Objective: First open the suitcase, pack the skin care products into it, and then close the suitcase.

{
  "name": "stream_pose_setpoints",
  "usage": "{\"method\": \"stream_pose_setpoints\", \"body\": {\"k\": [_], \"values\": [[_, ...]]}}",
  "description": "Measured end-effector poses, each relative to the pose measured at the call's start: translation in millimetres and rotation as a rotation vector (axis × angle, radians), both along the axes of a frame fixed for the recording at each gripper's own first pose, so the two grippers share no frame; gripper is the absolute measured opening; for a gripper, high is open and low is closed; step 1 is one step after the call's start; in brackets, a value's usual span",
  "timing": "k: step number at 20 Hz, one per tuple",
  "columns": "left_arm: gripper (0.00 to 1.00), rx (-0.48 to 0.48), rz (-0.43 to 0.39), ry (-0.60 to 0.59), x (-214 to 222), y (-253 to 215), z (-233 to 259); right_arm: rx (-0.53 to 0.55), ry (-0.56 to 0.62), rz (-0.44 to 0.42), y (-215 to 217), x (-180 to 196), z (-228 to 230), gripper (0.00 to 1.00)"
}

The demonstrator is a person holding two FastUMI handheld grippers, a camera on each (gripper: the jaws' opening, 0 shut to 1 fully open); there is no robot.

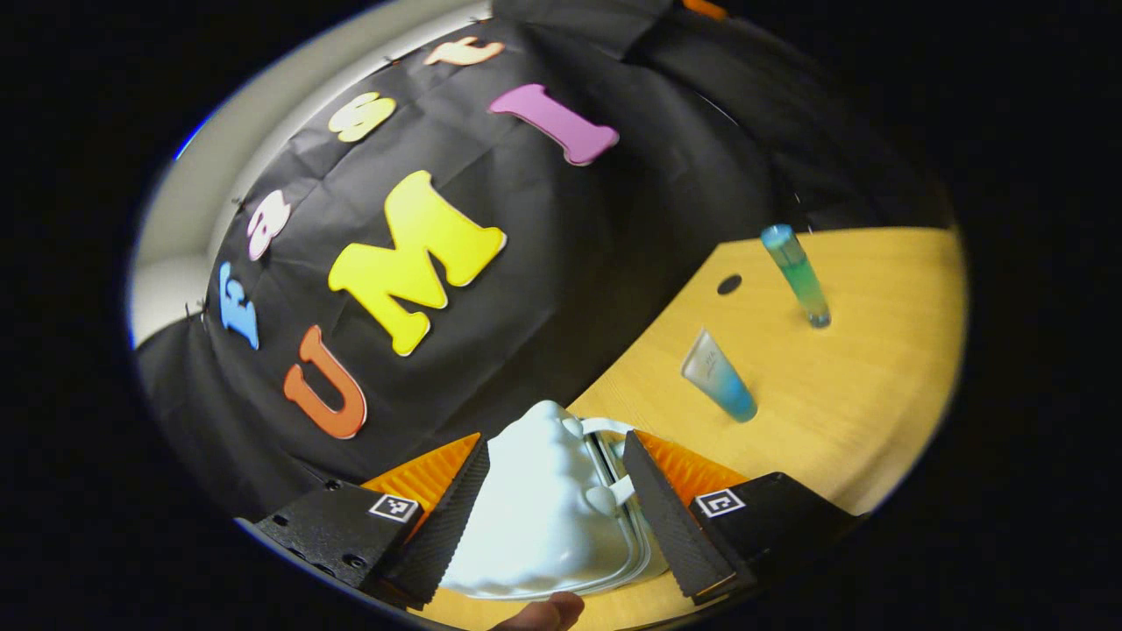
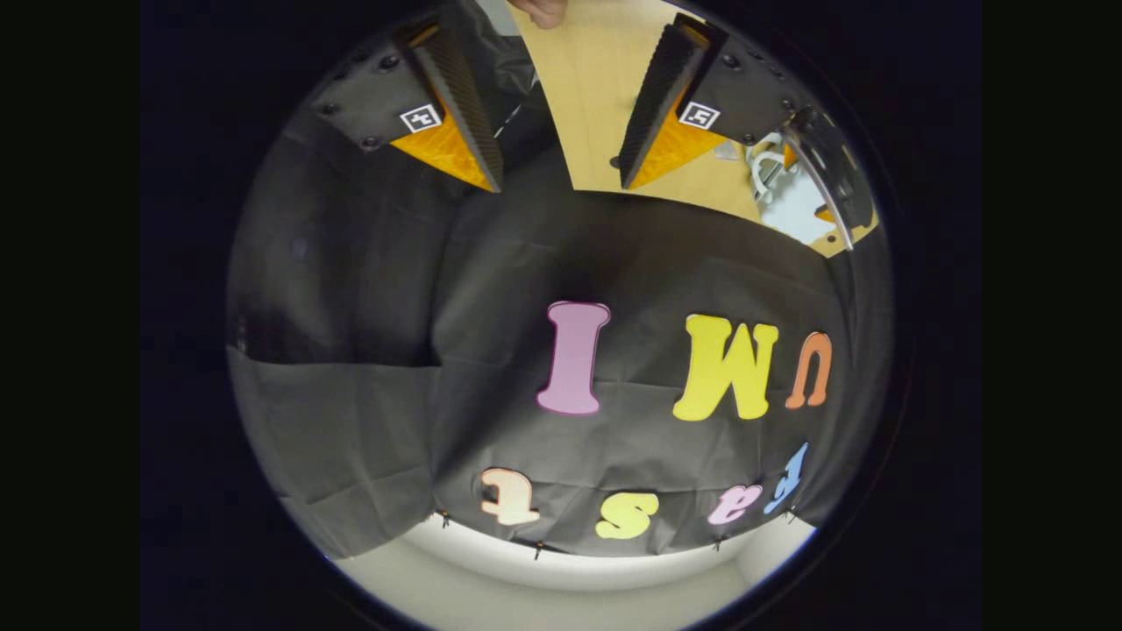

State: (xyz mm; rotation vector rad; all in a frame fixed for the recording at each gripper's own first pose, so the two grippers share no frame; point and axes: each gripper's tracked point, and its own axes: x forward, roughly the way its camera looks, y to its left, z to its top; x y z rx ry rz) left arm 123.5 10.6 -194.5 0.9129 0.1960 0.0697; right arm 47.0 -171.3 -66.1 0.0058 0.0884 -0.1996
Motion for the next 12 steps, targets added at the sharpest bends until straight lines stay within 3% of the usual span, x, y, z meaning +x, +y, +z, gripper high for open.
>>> {"method": "stream_pose_setpoints", "body": {"k": [6, 10, 12], "values": [[1.00, 0.245, 0.056, 0.121, 27, 3, -54, 0.059, 0.032, 0.037, -24, 20, -26, 0.80], [0.94, 0.381, 0.074, 0.150, 35, -1, -78, 0.073, 0.074, 0.046, -30, 30, -47, 0.79], [0.75, 0.430, 0.078, 0.174, 43, 5, -78, 0.075, 0.090, 0.042, -28, 30, -53, 0.80]]}}
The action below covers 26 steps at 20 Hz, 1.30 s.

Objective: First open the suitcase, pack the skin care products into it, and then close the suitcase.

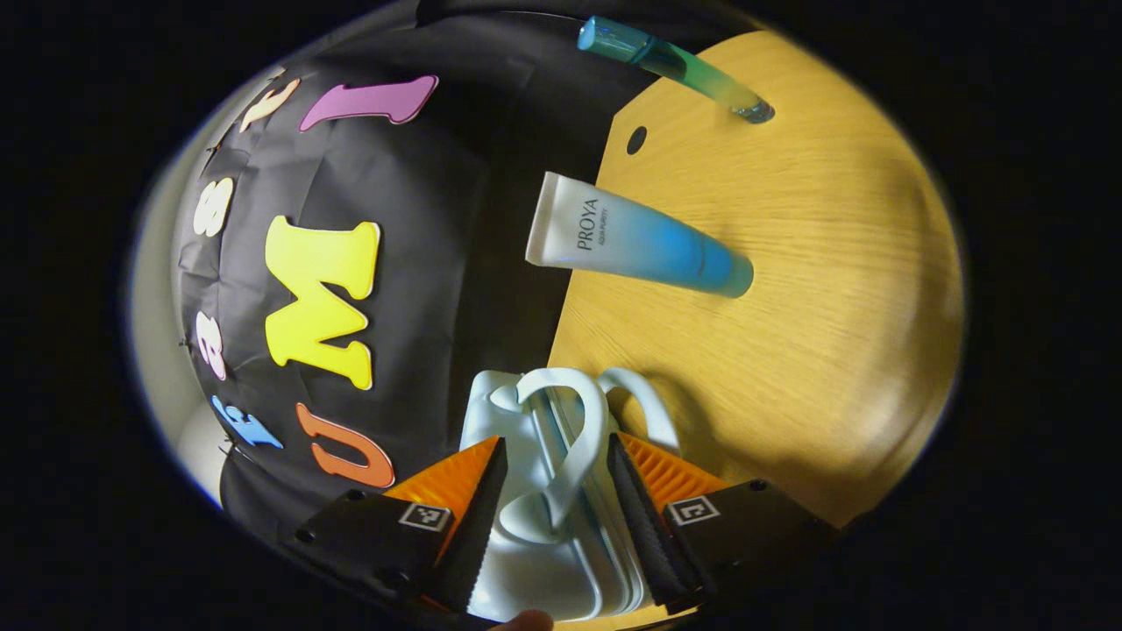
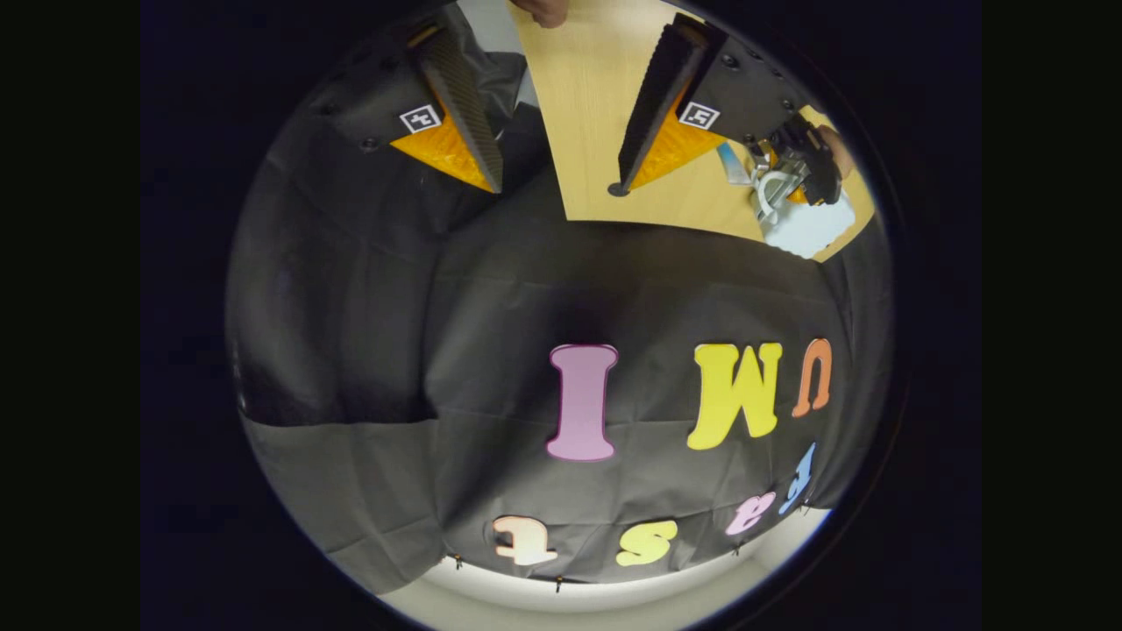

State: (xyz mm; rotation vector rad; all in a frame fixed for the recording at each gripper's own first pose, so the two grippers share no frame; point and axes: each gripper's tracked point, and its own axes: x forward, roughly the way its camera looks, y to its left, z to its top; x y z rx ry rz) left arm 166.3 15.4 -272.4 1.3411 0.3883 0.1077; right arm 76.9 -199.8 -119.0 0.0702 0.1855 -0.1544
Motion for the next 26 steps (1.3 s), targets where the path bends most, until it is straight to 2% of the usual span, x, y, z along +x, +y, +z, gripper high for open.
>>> {"method": "stream_pose_setpoints", "body": {"k": [2, 3, 4, 5, 6, 7, 11, 14, 19, 26], "values": [[0.69, 0.075, 0.007, 0.012, 6, 7, 8, -0.002, 0.007, 0.005, 4, -1, -1, 0.79], [0.57, 0.089, 0.011, 0.026, 6, 8, 6, -0.011, 0.014, 0.007, 8, -2, -2, 0.79], [0.51, 0.079, 0.019, 0.058, 5, 10, 0, -0.020, 0.021, 0.009, 13, -3, -2, 0.79], [0.36, 0.070, 0.017, 0.078, 5, 11, -3, -0.029, 0.021, 0.006, 18, -4, 0, 0.79], [0.33, 0.071, 0.011, 0.090, 6, 10, -3, -0.033, 0.017, 0.004, 22, -5, 3, 0.79], [0.22, 0.072, 0.002, 0.096, 5, 6, 0, -0.037, 0.015, -0.001, 27, -7, 6, 0.80], [0.07, 0.015, -0.015, 0.056, 0, 12, 14, -0.060, 0.013, -0.027, 53, -17, 15, 0.80], [0.03, -0.096, -0.056, 0.022, 2, 17, 40, -0.076, -0.011, -0.048, 74, -22, 31, 0.79], [0.03, -0.294, -0.057, -0.025, -16, 38, 90, -0.075, -0.052, -0.079, 113, -28, 55, 0.79], [0.02, -0.470, -0.073, -0.116, -46, 111, 166, -0.086, -0.080, -0.115, 173, -19, 77, 0.80]]}}
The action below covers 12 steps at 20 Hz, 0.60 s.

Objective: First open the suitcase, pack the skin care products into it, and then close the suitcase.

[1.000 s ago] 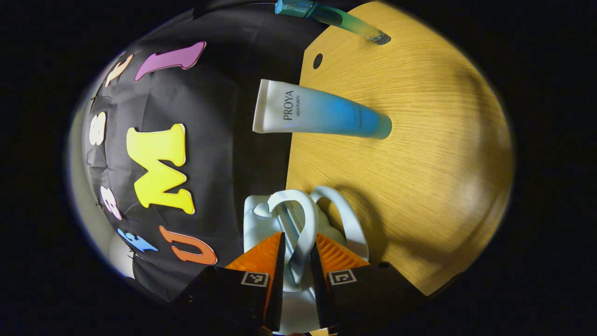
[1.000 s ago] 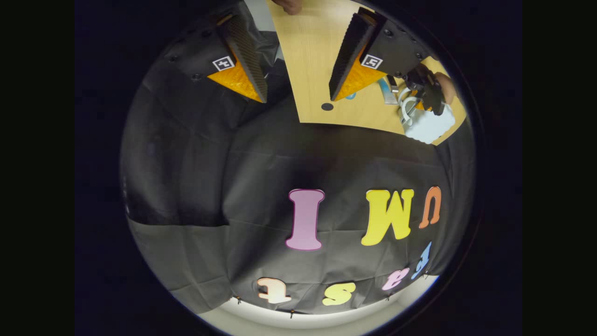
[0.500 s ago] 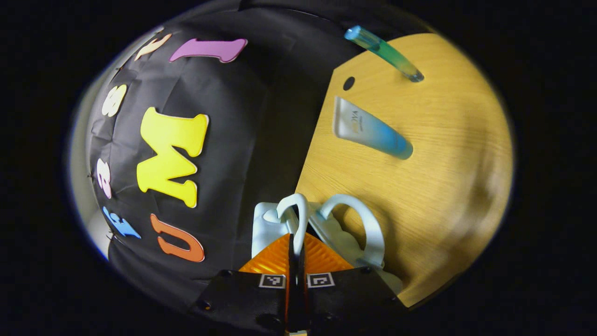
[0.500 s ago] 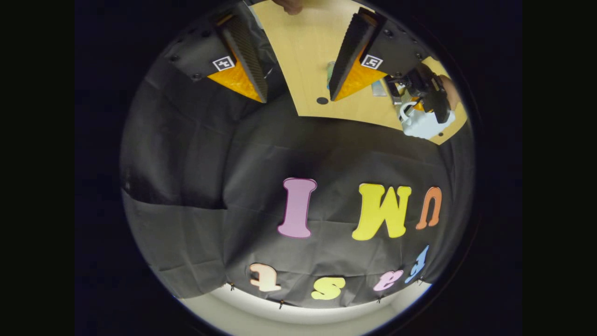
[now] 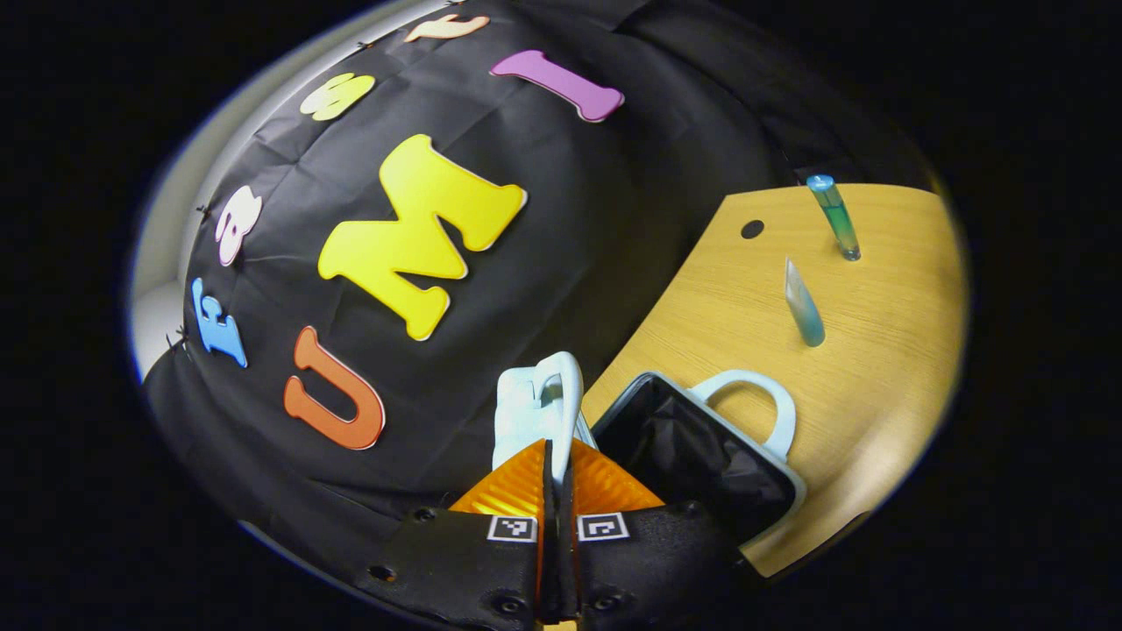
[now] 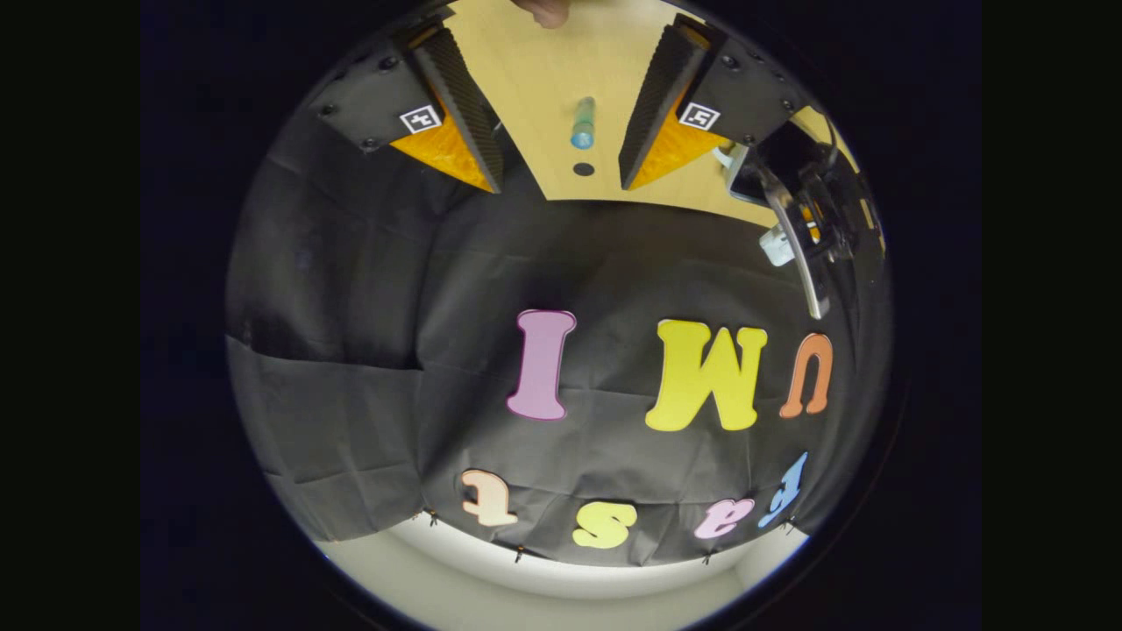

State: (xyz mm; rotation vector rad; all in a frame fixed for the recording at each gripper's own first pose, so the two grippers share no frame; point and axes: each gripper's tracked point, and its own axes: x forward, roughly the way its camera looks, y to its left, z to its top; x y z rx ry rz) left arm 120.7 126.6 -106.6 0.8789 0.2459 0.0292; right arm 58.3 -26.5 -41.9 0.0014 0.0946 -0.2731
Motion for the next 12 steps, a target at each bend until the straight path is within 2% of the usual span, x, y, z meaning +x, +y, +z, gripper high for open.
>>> {"method": "stream_pose_setpoints", "body": {"k": [5, 12], "values": [[0.03, -0.144, 0.004, -0.060, -15, 68, 24, 0.001, -0.039, 0.012, 51, 11, 21, 0.80], [0.02, -0.199, 0.094, -0.100, -30, 179, 25, -0.004, -0.018, 0.043, 113, 25, 30, 0.79]]}}
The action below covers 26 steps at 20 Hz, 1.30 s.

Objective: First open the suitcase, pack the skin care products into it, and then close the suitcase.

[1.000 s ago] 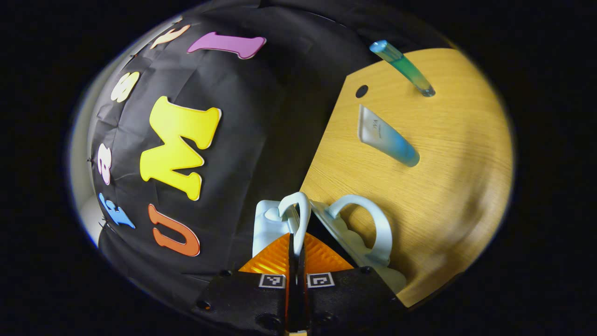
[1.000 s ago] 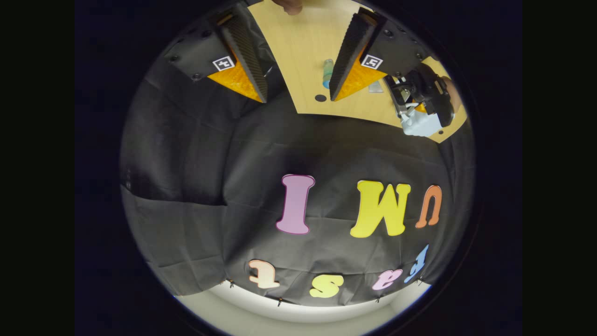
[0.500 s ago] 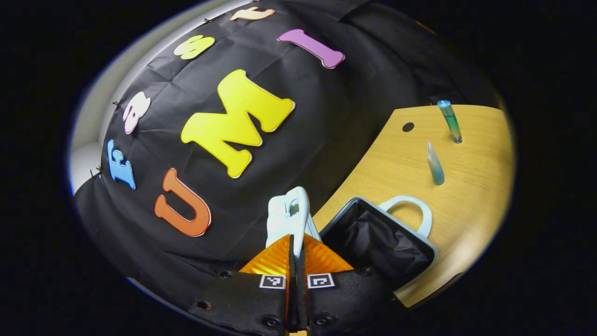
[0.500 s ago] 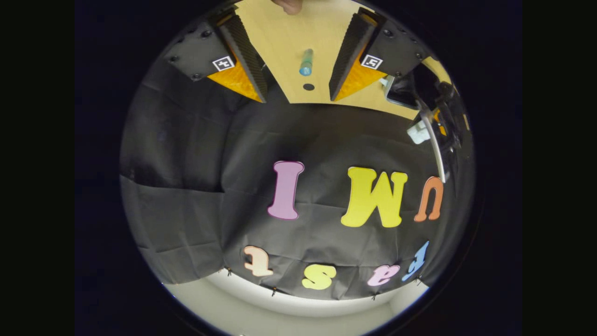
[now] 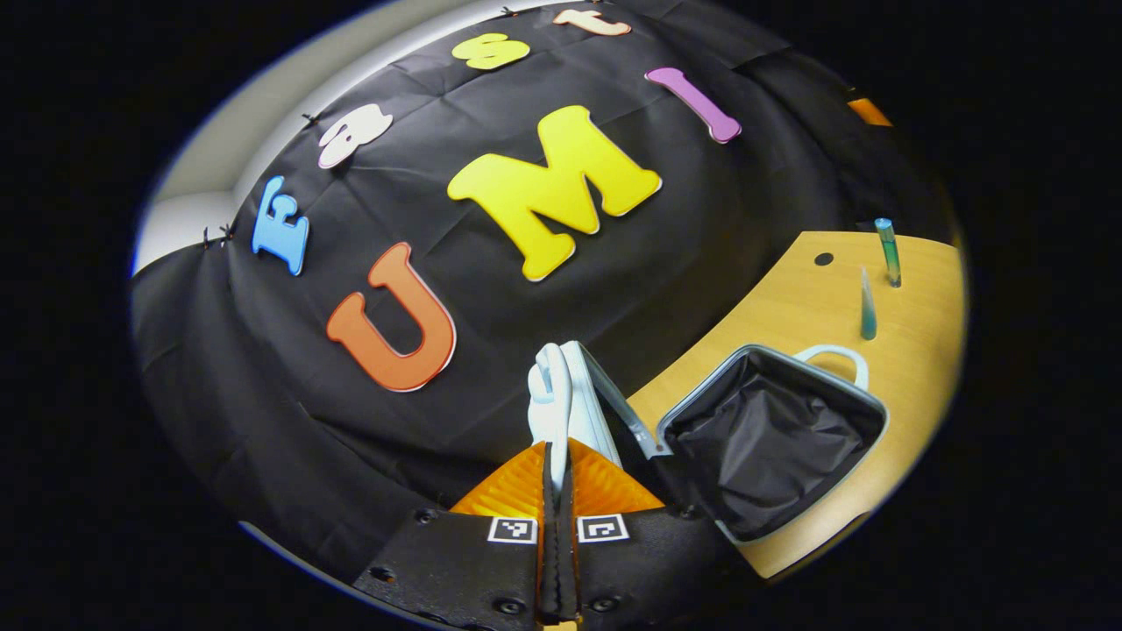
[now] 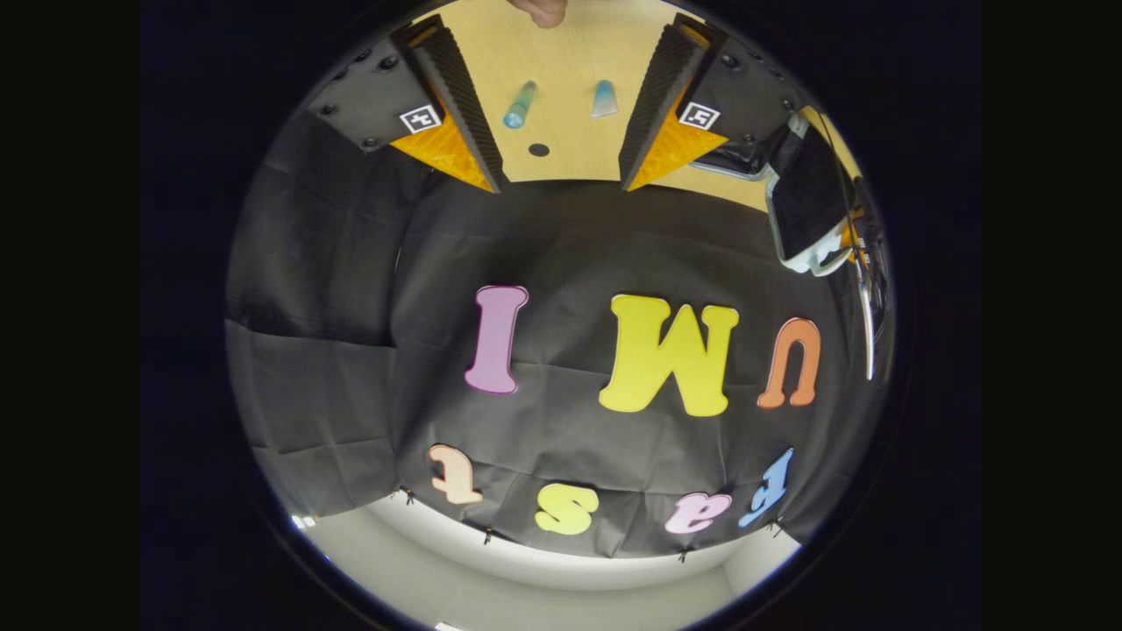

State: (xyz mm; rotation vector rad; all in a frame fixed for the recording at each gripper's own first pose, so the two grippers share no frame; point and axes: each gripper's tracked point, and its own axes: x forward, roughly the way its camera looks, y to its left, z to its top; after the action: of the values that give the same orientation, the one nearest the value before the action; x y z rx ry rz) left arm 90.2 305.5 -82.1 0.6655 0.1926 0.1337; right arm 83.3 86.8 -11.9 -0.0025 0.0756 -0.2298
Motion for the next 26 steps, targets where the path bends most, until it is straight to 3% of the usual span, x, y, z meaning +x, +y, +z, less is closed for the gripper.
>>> {"method": "stream_pose_setpoints", "body": {"k": [6, 11, 15, 21, 26], "values": [[0.02, -0.023, 0.043, 0.009, 11, 81, -19, -0.027, 0.008, 0.023, 31, -1, 6, 0.79], [0.02, -0.044, 0.086, 0.085, 23, 143, -66, -0.028, 0.040, 0.026, 45, -5, 0, 0.80], [0.02, -0.125, 0.128, 0.171, 26, 174, -119, -0.039, 0.079, 0.027, 52, -6, -11, 0.80], [0.03, -0.308, 0.123, 0.280, 26, 196, -191, -0.054, 0.117, 0.046, 69, -8, -21, 0.80], [0.04, -0.427, 0.105, 0.306, 26, 195, -222, -0.077, 0.139, 0.079, 87, -8, -25, 0.80]]}}
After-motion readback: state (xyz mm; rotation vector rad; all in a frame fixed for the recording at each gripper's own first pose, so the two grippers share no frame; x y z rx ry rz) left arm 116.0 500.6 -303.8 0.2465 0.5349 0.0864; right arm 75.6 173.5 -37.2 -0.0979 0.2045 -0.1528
